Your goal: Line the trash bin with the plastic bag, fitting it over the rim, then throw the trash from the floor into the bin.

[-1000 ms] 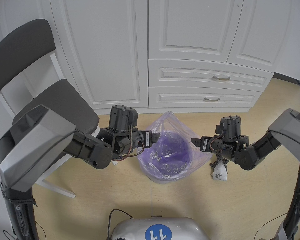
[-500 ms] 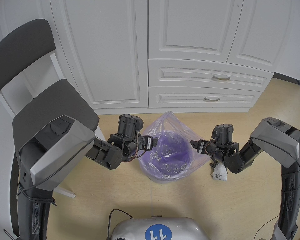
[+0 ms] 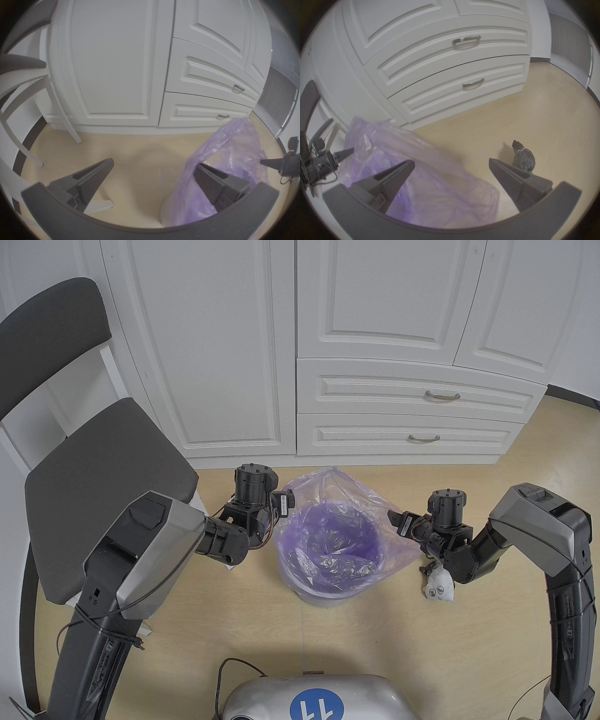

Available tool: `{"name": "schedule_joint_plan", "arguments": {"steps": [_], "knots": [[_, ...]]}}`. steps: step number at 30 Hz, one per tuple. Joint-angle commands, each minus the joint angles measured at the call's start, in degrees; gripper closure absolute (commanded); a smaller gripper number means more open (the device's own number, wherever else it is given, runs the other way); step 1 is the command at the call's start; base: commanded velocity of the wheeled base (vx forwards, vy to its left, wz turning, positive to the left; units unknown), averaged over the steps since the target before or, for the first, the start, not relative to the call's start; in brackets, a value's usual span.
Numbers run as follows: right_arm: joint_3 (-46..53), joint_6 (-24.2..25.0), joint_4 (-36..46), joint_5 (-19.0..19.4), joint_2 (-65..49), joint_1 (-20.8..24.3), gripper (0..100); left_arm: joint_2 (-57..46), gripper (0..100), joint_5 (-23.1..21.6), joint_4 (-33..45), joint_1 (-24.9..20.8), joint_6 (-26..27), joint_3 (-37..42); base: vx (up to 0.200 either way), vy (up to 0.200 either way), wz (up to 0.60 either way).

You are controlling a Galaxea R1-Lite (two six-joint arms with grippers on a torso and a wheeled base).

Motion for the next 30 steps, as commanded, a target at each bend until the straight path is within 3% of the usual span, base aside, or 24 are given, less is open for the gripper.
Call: {"name": "schedule_joint_plan", "arguments": {"steps": [1, 9, 19, 30], "knots": [[-5.14, 2.98, -3.67, -0.08, 7.09, -1.13, 0, 7.61, 0, 1.41, -1.32, 0.73, -0.51, -6.28, 0.0, 0.0, 0.0], [-8.74, 7.63, -5.34, -0.08, 10.69, -1.04, 0, 11.13, 0, 1.41, -0.71, 1.34, -0.51, -10.22, 0.0, 0.0, 0.0], [-11.38, 7.72, -4.64, -0.08, 13.59, -1.57, 0, 12.97, 0, 1.41, -0.01, 1.61, -0.51, -10.22, 0.0, 0.0, 0.0], [-11.29, 6.93, 1.86, 0.01, 13.5, -2.63, 0, 12.09, 0, 3.08, 9.66, 2.31, -0.51, -10.22, 0.0, 0.0, 0.0]]}}
